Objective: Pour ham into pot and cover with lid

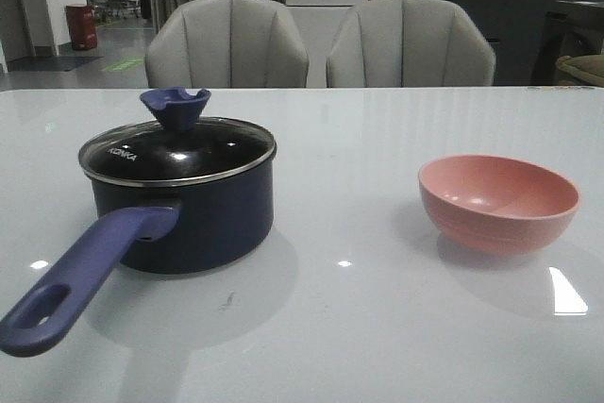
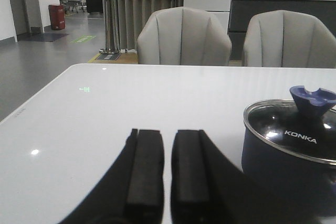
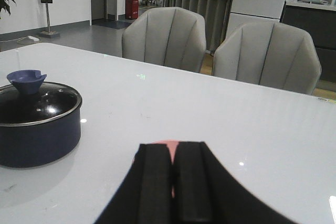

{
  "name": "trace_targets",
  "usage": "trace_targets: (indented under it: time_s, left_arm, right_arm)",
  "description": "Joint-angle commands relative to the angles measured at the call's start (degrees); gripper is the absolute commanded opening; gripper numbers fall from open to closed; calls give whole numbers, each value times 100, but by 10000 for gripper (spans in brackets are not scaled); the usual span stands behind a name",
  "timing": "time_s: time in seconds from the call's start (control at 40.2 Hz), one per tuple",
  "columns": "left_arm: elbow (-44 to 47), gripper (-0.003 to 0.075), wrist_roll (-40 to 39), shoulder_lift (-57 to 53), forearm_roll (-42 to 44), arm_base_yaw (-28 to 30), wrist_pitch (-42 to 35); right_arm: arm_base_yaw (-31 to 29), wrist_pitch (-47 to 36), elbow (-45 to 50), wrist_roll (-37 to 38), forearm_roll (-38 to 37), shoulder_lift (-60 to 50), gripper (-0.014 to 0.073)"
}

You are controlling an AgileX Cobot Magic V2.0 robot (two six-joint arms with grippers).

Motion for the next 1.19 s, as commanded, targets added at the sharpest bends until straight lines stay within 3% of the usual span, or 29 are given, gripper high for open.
trace_targets:
  time_s: [0.0, 0.921, 1.169]
  left_arm:
    - [125, 133, -58, -118, 10, 6, -445]
    - [125, 133, -58, -118, 10, 6, -445]
    - [125, 133, -58, -118, 10, 6, -445]
  right_arm:
    - [-7, -416, -163, -55, 43, 81, 149]
    - [-12, -441, -61, -55, -134, 81, 149]
    - [-967, -580, 374, 669, -948, -99, 149]
